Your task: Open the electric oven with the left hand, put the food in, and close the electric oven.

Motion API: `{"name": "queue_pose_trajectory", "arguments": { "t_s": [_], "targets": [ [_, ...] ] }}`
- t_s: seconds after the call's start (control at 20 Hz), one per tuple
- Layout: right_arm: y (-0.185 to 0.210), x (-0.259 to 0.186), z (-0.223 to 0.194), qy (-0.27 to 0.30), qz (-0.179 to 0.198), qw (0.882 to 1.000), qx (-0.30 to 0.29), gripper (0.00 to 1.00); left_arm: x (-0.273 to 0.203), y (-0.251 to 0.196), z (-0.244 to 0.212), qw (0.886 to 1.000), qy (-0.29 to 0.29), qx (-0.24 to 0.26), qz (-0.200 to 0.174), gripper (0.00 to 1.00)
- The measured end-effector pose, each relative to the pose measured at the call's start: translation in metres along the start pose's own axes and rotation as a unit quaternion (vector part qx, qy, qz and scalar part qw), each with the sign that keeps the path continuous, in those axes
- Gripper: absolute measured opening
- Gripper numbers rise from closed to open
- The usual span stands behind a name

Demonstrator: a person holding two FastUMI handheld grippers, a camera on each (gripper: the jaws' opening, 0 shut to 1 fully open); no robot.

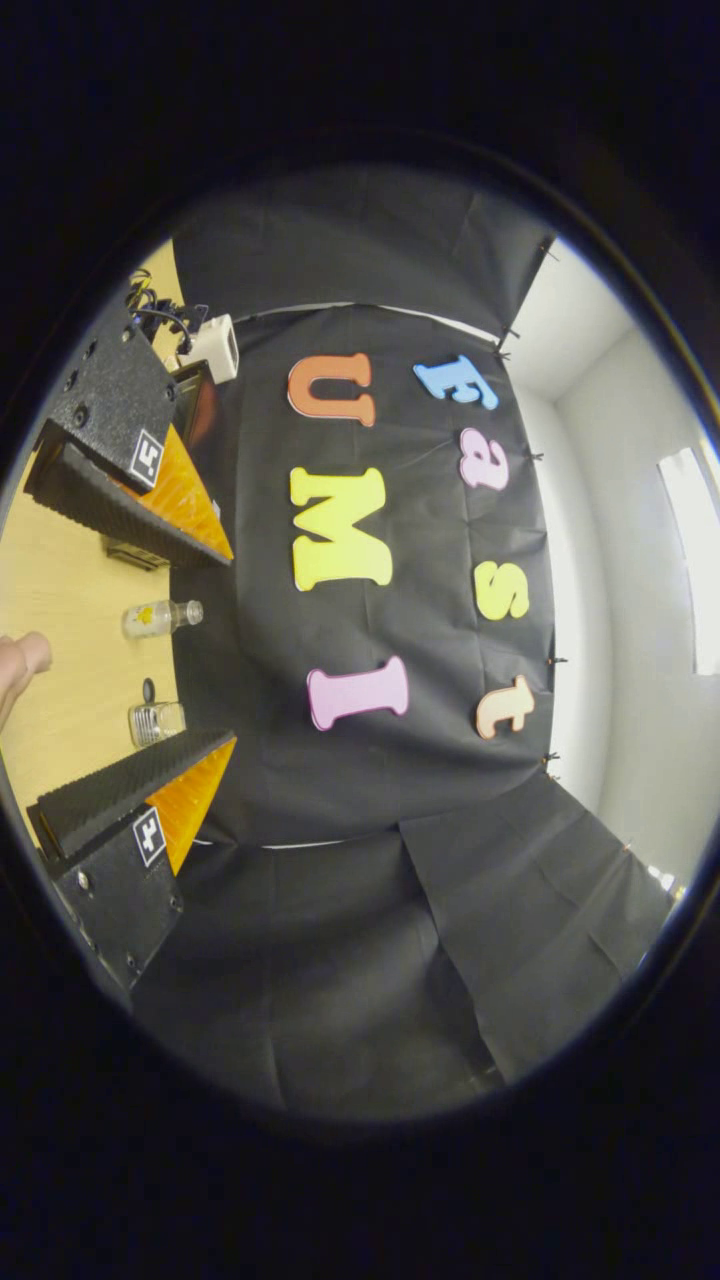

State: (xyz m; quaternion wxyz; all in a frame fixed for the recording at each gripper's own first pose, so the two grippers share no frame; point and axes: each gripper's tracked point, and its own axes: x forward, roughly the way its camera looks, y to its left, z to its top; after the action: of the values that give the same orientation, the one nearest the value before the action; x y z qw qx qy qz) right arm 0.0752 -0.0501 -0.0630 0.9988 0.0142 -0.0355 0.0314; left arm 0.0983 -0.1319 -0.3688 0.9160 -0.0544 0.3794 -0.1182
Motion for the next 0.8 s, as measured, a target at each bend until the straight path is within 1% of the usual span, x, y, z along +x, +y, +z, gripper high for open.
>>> {"name": "queue_pose_trajectory", "arguments": {
  "t_s": [0.5,0.65,0.8],
  "targets": [
    [0.008,-0.015,0.001,-0.003,0.005,1.000,-0.001,0.96,-0.013,-0.003,0.021,1.000,-0.023,0.001,0.000,0.95],
    [0.010,-0.022,0.001,-0.004,0.008,1.000,-0.002,0.96,-0.019,-0.005,0.036,0.999,-0.045,0.014,0.005,0.95],
    [0.009,-0.028,-0.002,-0.002,0.006,1.000,-0.003,0.96,-0.024,0.000,0.054,0.997,-0.072,0.030,0.021,0.95]
  ]
}}
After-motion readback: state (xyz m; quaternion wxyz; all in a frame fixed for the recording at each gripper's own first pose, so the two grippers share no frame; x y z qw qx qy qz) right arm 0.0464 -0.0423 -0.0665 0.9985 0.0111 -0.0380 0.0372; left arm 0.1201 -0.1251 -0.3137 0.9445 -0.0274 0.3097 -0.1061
